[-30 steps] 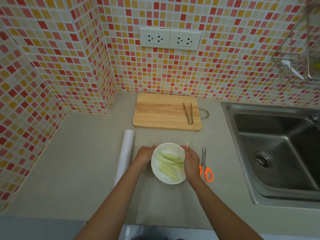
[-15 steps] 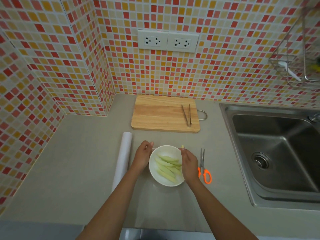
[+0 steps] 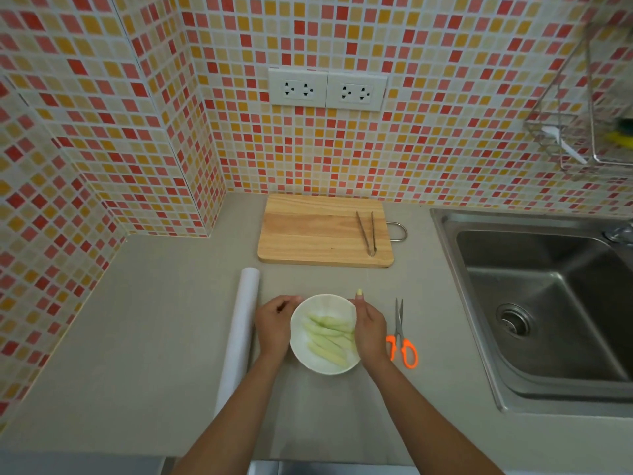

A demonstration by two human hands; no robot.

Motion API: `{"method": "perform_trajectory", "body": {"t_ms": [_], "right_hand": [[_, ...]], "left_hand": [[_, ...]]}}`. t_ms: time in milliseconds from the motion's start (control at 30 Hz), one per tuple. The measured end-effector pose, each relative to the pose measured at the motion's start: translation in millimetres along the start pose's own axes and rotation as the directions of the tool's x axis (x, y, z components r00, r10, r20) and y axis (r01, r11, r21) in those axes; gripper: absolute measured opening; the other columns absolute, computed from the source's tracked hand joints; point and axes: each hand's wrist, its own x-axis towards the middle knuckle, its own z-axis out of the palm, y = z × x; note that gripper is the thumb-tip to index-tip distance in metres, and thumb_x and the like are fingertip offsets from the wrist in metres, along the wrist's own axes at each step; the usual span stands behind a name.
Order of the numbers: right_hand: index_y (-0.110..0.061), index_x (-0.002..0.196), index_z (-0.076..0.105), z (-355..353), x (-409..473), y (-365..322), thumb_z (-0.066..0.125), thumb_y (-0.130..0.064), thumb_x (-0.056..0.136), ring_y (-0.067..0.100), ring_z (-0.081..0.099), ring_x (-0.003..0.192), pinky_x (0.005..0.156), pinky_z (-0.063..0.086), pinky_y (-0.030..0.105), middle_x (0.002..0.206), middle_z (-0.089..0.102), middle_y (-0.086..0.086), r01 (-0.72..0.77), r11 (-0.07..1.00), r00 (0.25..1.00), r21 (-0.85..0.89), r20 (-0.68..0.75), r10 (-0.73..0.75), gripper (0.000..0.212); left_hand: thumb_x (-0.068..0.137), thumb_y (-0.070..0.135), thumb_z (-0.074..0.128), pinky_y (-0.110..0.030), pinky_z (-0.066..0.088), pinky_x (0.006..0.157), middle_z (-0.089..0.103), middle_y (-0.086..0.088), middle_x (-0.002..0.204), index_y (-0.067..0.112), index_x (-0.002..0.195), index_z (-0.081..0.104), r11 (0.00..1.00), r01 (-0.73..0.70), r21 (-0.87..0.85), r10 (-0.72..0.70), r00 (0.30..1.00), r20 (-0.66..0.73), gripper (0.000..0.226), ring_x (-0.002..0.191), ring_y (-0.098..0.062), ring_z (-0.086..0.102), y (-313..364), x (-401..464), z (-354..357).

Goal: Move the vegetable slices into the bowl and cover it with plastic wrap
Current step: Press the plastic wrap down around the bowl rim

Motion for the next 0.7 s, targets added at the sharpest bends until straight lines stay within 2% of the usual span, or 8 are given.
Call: {"method": "perform_trajectory", "body": {"t_ms": [67,133,233,333,433,533,633,700], "right_hand": [[-0.001,0.085,0.071,-1,0,0,0.043,-0.041,0.098,0.019,0.062,0.076,0.073,0.05,0.034,0.077,0.068,0.02,-0.01,1.0,1.0,-0.003,-0.02,0.01,0.051],[-0.002,0.087,0.072,-1,-1,-1,0.041,-0.046,0.098,0.021,0.065,0.078,0.074,0.051,0.033,0.08,0.071,0.014,-0.039,0.999,0.999,-0.002,-0.027,0.039,0.055],[-0.009,0.091,0.074,0,-2,-4,0.037,-0.048,0.098,0.023,0.069,0.088,0.079,0.054,0.034,0.089,0.075,0.008,-0.087,0.996,0.996,0.01,-0.005,0.087,0.054],[-0.013,0.108,0.071,-6,-4,-9,0.035,-0.044,0.1,0.023,0.063,0.108,0.1,0.048,0.041,0.112,0.071,0.008,-0.066,0.998,0.997,0.016,0.028,0.066,0.048],[-0.013,0.121,0.065,-16,-2,-15,0.031,-0.04,0.102,0.018,0.055,0.12,0.106,0.041,0.036,0.128,0.063,0.005,0.033,0.999,0.997,0.03,0.071,-0.036,0.048],[-0.01,0.117,0.067,-19,-1,-18,0.029,-0.04,0.101,0.009,0.065,0.106,0.087,0.05,0.019,0.117,0.069,0.004,0.026,0.998,0.978,0.061,0.206,-0.039,0.05],[-0.008,0.115,0.068,-15,-1,-11,0.03,-0.036,0.102,0.013,0.066,0.102,0.082,0.053,0.019,0.114,0.07,0.006,0.01,0.997,0.972,0.071,0.233,-0.027,0.049],[-0.007,0.114,0.068,-12,0,-7,0.032,-0.033,0.102,0.018,0.065,0.102,0.081,0.053,0.02,0.115,0.069,0.01,-0.009,0.995,0.976,0.099,0.219,-0.013,0.046]], "left_hand": [[0.097,0.03,0.053,-0.022,0.053,0.069,0.076,-0.002,0.079,0.01,0.08,0.077,1.0,-0.005,-0.005,0.005,1.0,0.03,0.036,0.075,-0.01,0.071,1,-4,-1],[0.101,0.037,0.04,-0.022,0.052,0.075,0.077,0.001,0.086,0.01,0.088,0.078,1.0,-0.025,0.015,0.024,0.995,0.097,0.048,0.083,-0.006,0.071,3,-8,-4],[0.103,0.032,0.033,-0.028,0.048,0.094,0.071,-0.004,0.112,0.01,0.109,0.071,0.992,-0.091,0.088,0.079,0.989,0.125,0.045,0.108,-0.014,0.064,3,-13,-6],[0.104,0.02,0.03,-0.013,0.031,0.105,0.053,0.002,0.14,0.015,0.137,0.051,0.972,-0.223,0.074,0.215,0.971,0.106,0.039,0.13,-0.003,0.046,2,-17,-9],[0.1,0.03,0.025,-0.005,0.03,0.103,0.053,0.006,0.138,0.025,0.141,0.043,0.954,-0.292,-0.064,0.299,0.936,0.187,0.045,0.129,0.006,0.045,2,-23,-4],[0.096,0.048,0.031,-0.018,0.037,0.107,0.052,-0.002,0.143,0.038,0.135,0.046,0.96,-0.234,-0.153,0.265,0.936,0.233,0.043,0.131,-0.003,0.048,-2,-27,4],[0.089,0.068,0.033,-0.039,0.04,0.11,0.054,0.0,0.141,0.044,0.136,0.045,0.954,-0.293,-0.067,0.301,0.932,0.202,0.053,0.13,-0.009,0.05,-11,-28,8],[0.086,0.073,0.032,-0.044,0.042,0.107,0.06,0.005,0.133,0.046,0.137,0.043,0.951,-0.307,-0.018,0.306,0.936,0.174,0.058,0.125,-0.011,0.054,-11,-27,10]]}}
